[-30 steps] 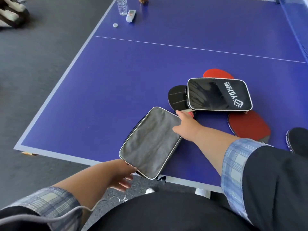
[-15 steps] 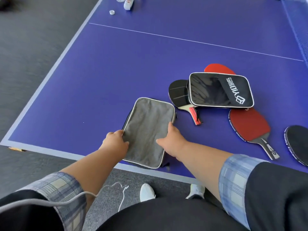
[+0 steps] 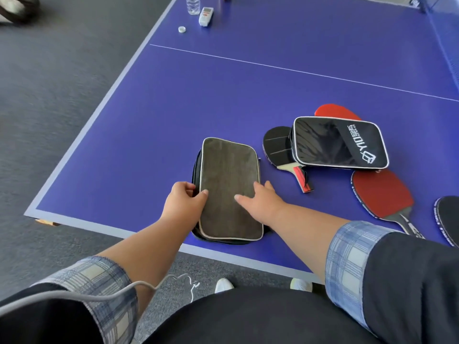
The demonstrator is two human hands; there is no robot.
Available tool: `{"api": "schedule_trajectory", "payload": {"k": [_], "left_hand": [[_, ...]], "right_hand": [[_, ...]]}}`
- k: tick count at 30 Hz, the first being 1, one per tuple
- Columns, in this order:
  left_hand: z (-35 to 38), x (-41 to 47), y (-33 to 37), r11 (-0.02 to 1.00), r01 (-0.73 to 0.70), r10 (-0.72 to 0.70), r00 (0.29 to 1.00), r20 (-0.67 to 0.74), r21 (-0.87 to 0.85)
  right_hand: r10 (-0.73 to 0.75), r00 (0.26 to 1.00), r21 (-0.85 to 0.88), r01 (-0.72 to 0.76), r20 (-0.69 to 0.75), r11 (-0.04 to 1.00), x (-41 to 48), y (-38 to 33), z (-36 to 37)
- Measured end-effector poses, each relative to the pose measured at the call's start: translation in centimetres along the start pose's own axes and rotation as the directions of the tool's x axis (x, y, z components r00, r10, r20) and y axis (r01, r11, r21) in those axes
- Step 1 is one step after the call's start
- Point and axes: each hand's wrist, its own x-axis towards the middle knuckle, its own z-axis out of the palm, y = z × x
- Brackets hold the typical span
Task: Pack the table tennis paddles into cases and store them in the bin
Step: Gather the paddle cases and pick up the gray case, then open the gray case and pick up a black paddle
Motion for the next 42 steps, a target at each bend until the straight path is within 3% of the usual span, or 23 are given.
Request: {"api": "schedule_trajectory", "payload": {"k": [4, 7, 10, 13, 16, 19, 23, 28, 31, 36, 42], "left_hand": [[1.6, -2.8, 3.6, 0.979, -0.137, 0.147, 0.988, 0.056, -0.152], [4.0, -4.6, 5.9, 0.959, -0.156, 0.218, 0.939, 0.265, -0.236], [6.3, -5.6, 7.3, 0.951, -0.209, 0.295, 0.832, 0.469, -0.227], [8.7, -5.4, 7.2, 0.921, -0.388, 0.325, 0.754, 0.57, -0.012], [10.2, -4.6, 5.8, 0.814, -0.514, 0.234, 0.716, 0.658, 0.269], [11.3, -3.9, 4.2, 0.691, -0.574, 0.099, 0.678, 0.728, 0.44], [12.7, -3.0, 2.4, 0.41, -0.696, 0.011, 0.65, 0.76, 0.589], [13.8, -2.3, 1.7, 0.214, -0.778, 0.089, 0.618, 0.781, 0.591], [14.6, -2.5, 2.3, 0.162, -0.791, 0.033, 0.603, 0.797, 0.59], [16.3, -2.8, 2.7, 0.112, -0.781, 0.055, 0.622, 0.781, 0.614], [20.7, -4.5, 7.2, 0.122, -0.808, 0.172, 0.589, 0.79, 0.576]], "right_hand": [[-0.071, 0.991, 0.292, 0.101, -0.112, 0.951, -2.0, -1.5, -1.6], [-0.097, 0.99, 0.576, 0.141, -0.106, 0.805, -4.1, -2.0, -3.0], [-0.056, 0.986, 0.656, 0.146, -0.156, 0.74, -5.7, -0.7, -4.8], [0.041, 0.954, 0.557, 0.138, -0.298, 0.819, -6.5, 2.2, -6.4], [0.121, 0.926, 0.475, 0.069, -0.359, 0.877, -6.4, 5.7, -7.5], [0.204, 0.93, 0.379, -0.077, -0.307, 0.922, -5.7, 9.1, -7.3], [0.306, 0.942, 0.277, -0.26, -0.137, 0.925, -4.7, 11.9, -5.7], [0.211, 0.946, 0.029, -0.211, -0.247, 0.977, -4.4, 12.5, -3.2], [0.12, 0.973, -0.093, -0.14, -0.196, 0.986, -4.9, 13.2, -2.7], [0.126, 0.987, -0.026, -0.129, -0.098, 0.991, -6.2, 15.7, -4.1], [0.236, 0.943, 0.106, -0.216, -0.234, 0.971, -8.2, 20.8, -8.0]]}}
